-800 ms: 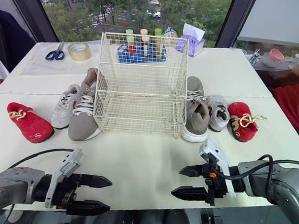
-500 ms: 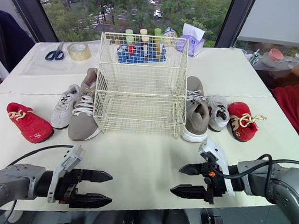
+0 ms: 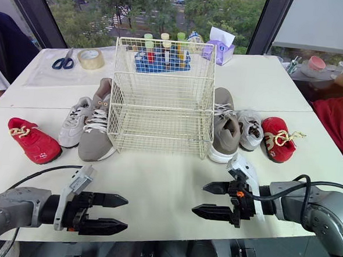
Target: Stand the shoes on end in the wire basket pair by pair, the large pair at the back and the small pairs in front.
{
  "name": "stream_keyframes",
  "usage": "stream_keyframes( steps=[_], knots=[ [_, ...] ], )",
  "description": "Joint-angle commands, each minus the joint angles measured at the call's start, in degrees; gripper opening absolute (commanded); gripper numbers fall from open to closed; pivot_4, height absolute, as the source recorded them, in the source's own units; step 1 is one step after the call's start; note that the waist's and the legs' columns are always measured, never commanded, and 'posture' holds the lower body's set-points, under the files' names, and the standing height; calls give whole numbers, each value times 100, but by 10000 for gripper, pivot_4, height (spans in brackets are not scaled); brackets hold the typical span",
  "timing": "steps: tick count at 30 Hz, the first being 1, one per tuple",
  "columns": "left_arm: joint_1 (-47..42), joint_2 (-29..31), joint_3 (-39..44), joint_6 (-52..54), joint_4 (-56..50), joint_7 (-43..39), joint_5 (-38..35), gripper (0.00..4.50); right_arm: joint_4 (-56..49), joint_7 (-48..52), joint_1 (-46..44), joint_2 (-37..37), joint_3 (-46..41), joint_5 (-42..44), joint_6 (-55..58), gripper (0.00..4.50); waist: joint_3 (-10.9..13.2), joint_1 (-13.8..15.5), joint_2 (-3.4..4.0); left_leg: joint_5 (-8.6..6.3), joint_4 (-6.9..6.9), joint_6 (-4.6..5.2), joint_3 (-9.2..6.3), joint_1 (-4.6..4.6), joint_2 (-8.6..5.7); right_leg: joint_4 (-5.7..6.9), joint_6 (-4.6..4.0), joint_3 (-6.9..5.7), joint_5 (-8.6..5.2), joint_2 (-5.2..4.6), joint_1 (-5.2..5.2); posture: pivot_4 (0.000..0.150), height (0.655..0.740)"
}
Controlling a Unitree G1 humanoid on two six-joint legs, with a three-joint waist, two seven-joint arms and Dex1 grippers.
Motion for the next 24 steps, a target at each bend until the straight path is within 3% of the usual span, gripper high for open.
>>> stream_keyframes(
  steps=[1, 8, 13, 16, 20, 24],
  knots=[
    [-140, -3, -77, -181, 13, -32, 242, 45000, 36, 3, -103, -45, -16, -87, -59, 43868, 0, 1, 0, 0, 0, 0, 0, 0, 0, 0, 0, 0, 0, 0, 0, 1500, 7400],
    [-702, 146, -408, -712, 785, -573, 1117, 45000, 29, 414, -732, -989, -280, -114, 205, 43868, 5, -4, 8, 0, 2, 0, 5, 0, -1, 2, -1, -1, 1, -1, -3, 1500, 7400],
    [-953, 700, -102, -908, 798, -1223, 1269, 45000, 418, 960, -2877, -1629, -226, 722, 677, 43868, 15, -41, 22, 0, -7, 0, 11, -5, 0, 1, -1, 0, 1, -5, -19, 1500, 7400],
    [-1232, 845, 429, -677, 470, -1205, 680, 45000, 755, 1108, -4107, -1404, 417, 492, 743, 43868, 15, -37, 18, 4, -28, -7, 11, -3, 1, -4, -2, 0, 1, -4, -26, 1500, 7400],
    [-1824, 833, 1266, -209, 10, -625, -734, 45000, 1207, 1475, -5083, -990, 1646, -681, 314, 43868, 18, -30, 10, 8, -34, -12, 11, -11, -1, -9, -1, -1, 1, -5, -30, 1500, 7400],
    [-2053, 892, 1459, -198, -332, -190, -914, 45000, 1751, 1679, -5419, -493, 2822, -1940, -229, 43868, 16, -54, 8, 29, -27, -39, 22, -6, -17, 4, 12, -2, 7, -17, -8, 1500, 7400]
  ],
)
